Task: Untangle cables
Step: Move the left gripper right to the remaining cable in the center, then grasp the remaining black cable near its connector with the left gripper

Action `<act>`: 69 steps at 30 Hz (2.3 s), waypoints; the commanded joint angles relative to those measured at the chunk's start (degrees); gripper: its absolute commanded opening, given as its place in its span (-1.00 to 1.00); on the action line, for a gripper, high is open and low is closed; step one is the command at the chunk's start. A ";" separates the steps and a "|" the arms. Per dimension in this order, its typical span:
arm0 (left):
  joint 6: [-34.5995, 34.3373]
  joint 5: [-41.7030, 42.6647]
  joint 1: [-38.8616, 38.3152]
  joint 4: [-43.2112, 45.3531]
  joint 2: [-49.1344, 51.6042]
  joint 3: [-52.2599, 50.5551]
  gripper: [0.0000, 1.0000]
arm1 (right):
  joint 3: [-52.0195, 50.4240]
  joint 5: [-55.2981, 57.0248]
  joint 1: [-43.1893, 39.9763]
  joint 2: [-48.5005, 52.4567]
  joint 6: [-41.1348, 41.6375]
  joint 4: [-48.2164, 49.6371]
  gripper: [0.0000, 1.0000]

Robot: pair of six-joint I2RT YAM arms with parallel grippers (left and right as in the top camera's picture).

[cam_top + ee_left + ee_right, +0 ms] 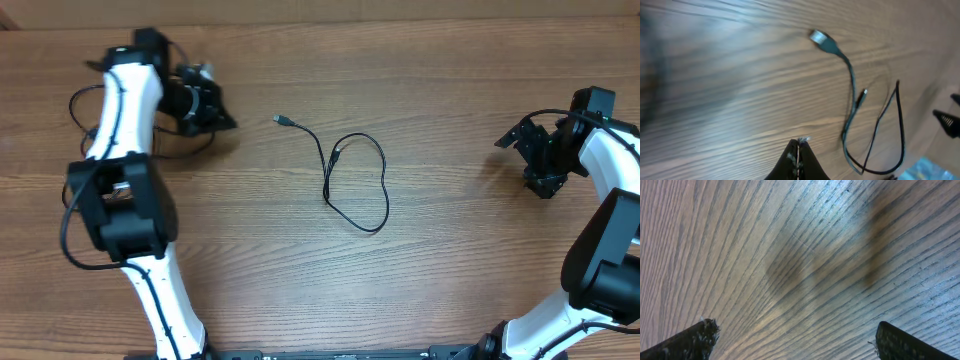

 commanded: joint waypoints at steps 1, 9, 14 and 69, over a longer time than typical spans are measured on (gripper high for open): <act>-4.85 -3.28 -4.63 0.85 -0.39 -1.01 -0.91 | 0.87 -0.02 -0.11 -1.07 -0.39 0.20 1.00; -19.93 -22.75 -16.48 1.79 -0.22 -2.43 -0.55 | 0.87 -0.02 -0.11 -1.07 -0.39 0.20 1.00; -30.45 -28.35 -22.45 3.56 -0.13 -4.68 -0.14 | 0.87 -0.02 -0.11 -1.07 -0.42 0.17 1.00; -3.98 -15.72 -31.19 11.39 0.09 -14.29 0.22 | 0.87 -0.02 -0.11 -1.07 -0.39 0.20 1.00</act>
